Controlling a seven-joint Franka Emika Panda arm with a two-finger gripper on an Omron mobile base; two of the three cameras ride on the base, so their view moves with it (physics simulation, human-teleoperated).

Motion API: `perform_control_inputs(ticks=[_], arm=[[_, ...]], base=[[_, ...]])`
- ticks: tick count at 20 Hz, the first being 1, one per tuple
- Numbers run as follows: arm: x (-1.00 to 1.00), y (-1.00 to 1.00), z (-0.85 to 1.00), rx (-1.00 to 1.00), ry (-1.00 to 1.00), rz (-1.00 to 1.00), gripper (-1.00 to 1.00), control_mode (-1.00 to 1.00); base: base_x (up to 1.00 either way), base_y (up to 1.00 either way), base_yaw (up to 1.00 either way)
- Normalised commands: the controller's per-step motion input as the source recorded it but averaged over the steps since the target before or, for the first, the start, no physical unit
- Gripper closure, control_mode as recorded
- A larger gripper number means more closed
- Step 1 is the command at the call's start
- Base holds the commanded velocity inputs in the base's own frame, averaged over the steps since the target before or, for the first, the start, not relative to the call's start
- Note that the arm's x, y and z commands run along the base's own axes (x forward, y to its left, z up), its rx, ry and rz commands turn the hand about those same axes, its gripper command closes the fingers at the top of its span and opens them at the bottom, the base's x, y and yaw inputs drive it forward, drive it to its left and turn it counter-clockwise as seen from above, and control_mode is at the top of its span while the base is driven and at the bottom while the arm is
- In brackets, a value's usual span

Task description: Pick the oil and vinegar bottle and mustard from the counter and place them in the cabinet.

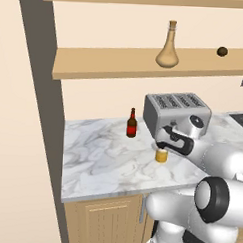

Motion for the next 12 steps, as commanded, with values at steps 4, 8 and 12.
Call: perform_control_inputs(ticks=[4,8,12], arm=[[0.20,0.00,-0.18,0.00,0.00,0.00,-1.00,-1.00],[0.11,0.02,-0.18,0.00,0.00,0.00,-1.00,-1.00],[0.00,0.44,-0.38,0.28,0.08,0.00,1.00,-1.00]], base=[[0.00,0.00,0.00],[0.00,0.00,0.00],[0.00,0.00,0.00]])
